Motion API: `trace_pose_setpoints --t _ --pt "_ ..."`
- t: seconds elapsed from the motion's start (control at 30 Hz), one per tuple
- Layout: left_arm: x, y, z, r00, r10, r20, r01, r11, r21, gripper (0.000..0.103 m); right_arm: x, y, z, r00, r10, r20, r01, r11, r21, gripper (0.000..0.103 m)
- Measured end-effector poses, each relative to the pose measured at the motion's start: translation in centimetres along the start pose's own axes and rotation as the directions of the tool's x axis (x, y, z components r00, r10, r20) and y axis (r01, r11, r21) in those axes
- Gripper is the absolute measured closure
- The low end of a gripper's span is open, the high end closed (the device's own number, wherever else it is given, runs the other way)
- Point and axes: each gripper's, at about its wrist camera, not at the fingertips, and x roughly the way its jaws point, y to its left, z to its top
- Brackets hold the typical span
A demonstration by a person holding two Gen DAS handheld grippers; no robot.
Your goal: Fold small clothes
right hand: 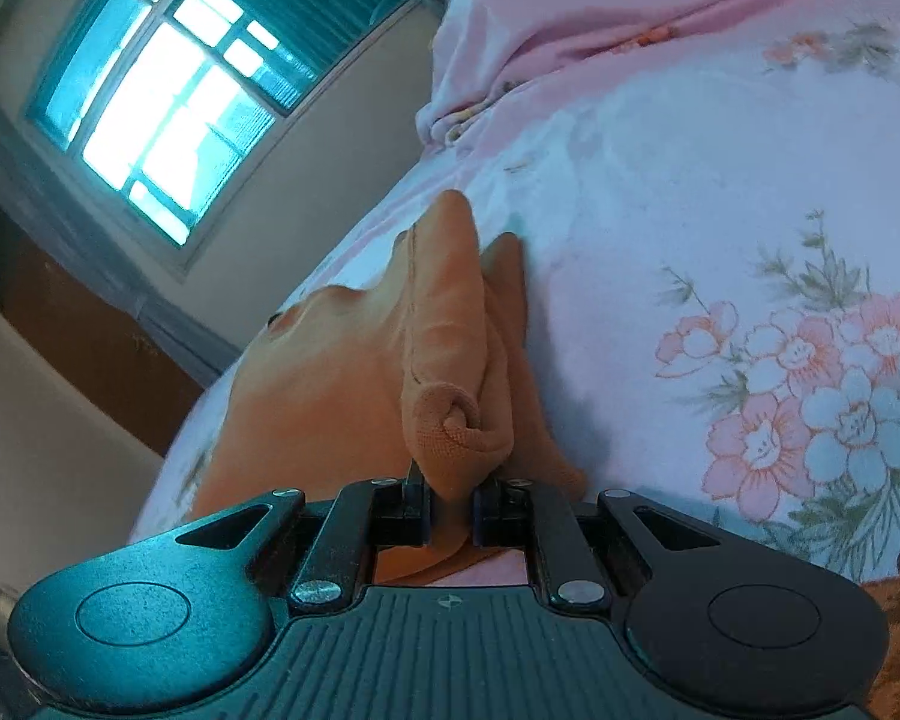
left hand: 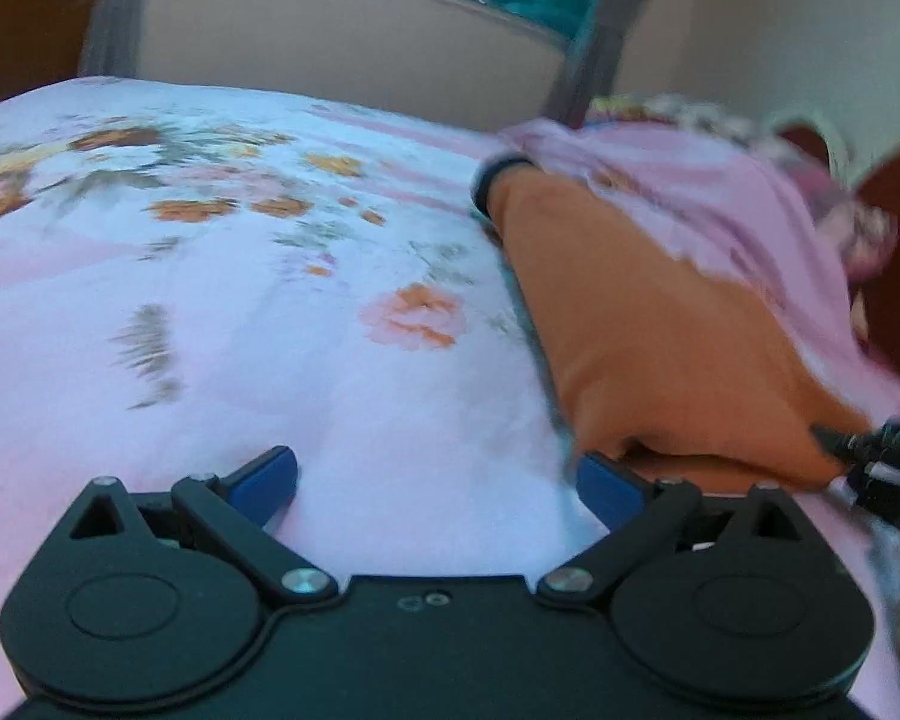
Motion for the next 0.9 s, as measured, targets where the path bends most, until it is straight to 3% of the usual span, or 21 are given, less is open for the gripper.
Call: trace_pose_setpoints --t 0.07,0.17,0.33,0.37,0.4,0.43,0.5,0.67,0.9 --pt "-1.4 0.9 0.5 0.998 0.016 0.065 -0.011 0.998 -0.07 0.006 0.4 0.6 0.0 1.0 -0.001 0.0 0.001 1.0 -0.02 0.091" --pt "-2.1 0.1 1.9 0.99 -0.006 0.138 0.019 0.996 -0.093 0.006 0.4 0.7 -0.4 1.0 0.006 0.009 -0.005 1.0 -0.007 0.091" --pt "1.0 -3.8 3.0 0.993 -0.075 0.09 0.077 0.997 -0.024 0.006 0.3 0.9 -0.3 1.0 0.006 0.025 -0.006 1.0 -0.012 0.091" --pt "2.2 -4.3 2.7 0.997 -0.064 0.051 0.064 0.998 0.008 0.003 0.1 0.9 -0.4 1.0 0.009 0.026 -0.009 1.0 -0.014 0.091" --pt "4.4 -4.6 2.1 0.998 -0.02 -0.054 0.022 0.999 0.034 0.001 0.2 0.9 -0.5 1.0 -0.001 0.023 0.001 1.0 -0.02 0.091" --pt "5.3 -4.0 1.5 0.997 -0.027 -0.073 0.028 1.0 0.003 0.001 0.4 0.6 -0.6 1.0 -0.011 0.017 0.011 1.0 -0.016 0.091" --pt "4.9 -3.9 1.9 0.997 -0.032 -0.065 0.033 0.999 0.016 0.001 0.4 0.4 -0.6 1.0 -0.004 0.012 0.004 1.0 -0.002 0.091" --pt "1.5 -5.2 2.1 0.999 0.007 0.05 -0.014 0.988 0.151 0.004 -0.1 0.5 -0.5 1.0 0.013 0.021 -0.012 1.0 -0.01 0.091" --pt "-0.5 -4.4 -0.2 1.0 -0.002 0.023 -0.002 0.99 0.141 0.004 -0.9 0.8 -0.5 0.999 0.025 0.047 -0.024 1.0 -0.01 0.09"
